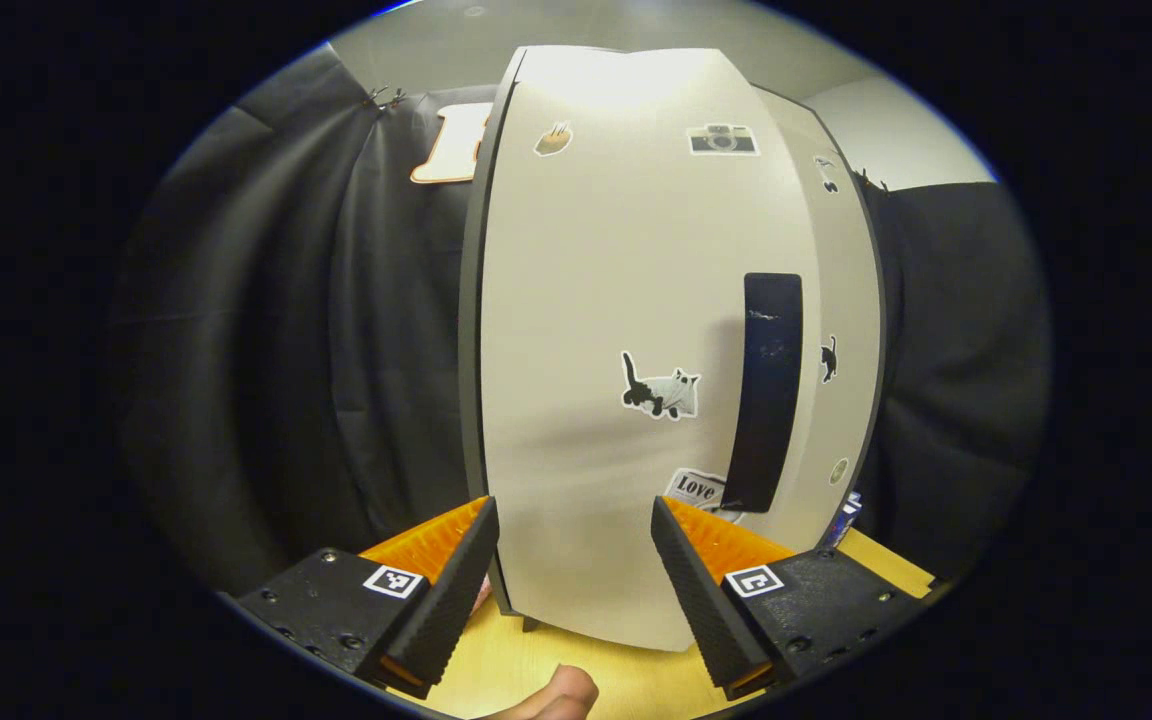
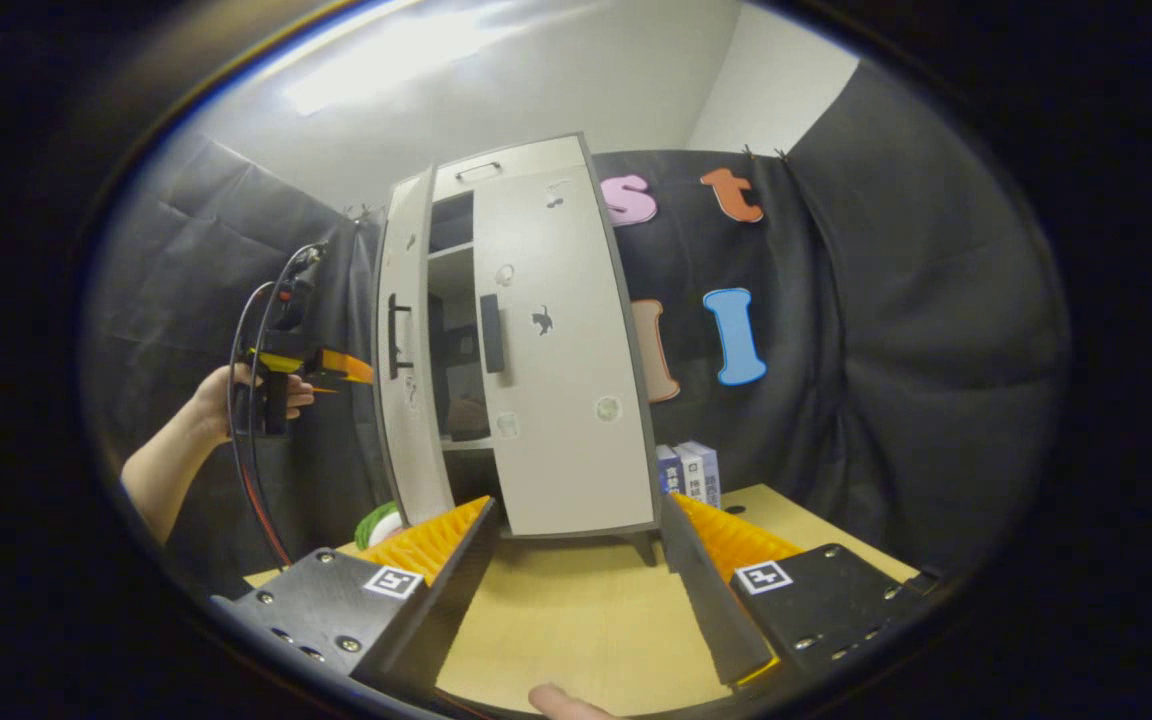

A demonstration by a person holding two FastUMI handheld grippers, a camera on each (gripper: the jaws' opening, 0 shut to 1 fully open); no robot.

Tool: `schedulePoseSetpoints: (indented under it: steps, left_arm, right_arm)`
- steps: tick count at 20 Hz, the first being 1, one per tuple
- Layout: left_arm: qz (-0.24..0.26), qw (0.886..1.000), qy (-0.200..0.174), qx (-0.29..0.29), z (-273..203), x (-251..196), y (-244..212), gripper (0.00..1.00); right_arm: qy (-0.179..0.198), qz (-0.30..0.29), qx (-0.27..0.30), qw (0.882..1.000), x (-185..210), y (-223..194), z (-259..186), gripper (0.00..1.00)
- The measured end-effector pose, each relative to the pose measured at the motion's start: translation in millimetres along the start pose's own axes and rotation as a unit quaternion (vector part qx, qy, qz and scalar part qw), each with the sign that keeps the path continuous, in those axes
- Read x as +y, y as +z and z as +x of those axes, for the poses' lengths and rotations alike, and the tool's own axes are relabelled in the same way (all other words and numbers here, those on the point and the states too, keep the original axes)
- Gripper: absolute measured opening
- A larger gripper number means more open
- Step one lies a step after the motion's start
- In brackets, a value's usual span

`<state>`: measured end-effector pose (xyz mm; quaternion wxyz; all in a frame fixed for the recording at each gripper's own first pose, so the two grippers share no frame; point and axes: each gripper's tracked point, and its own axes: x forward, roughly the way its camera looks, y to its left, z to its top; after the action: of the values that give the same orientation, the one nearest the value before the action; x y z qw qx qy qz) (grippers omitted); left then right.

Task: Grab one shoe with the right hand and put it into the shoe cabinet, grab the other shoe with the left hand and put it into the shoe cabinet; then close the right door with the right hand and the left door with the left hand.

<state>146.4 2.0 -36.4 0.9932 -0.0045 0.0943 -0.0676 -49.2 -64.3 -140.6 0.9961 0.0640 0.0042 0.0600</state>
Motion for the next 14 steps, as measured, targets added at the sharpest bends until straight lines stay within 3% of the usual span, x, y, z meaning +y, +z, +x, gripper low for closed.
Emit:
schedulePoseSetpoints:
  steps: [8, 11, 14]
  left_arm:
    - [0.007, 1.000, -0.007, -0.023, -33.4, -11.1, -4.8, 0.95]
    - [0.003, 1.000, -0.009, -0.029, -54.4, -17.5, -7.7, 0.94]
    - [0.008, 0.999, -0.007, -0.039, -70.2, -22.1, -13.7, 0.94]
  right_arm:
    - [-0.011, 0.010, 0.005, 1.000, -0.6, -0.7, 1.3, 0.98]
    - [-0.036, 0.007, -0.001, 0.999, -5.2, 2.0, 5.0, 0.98]
    - [-0.026, 0.006, 0.005, 1.000, 5.1, 13.1, 5.4, 0.98]
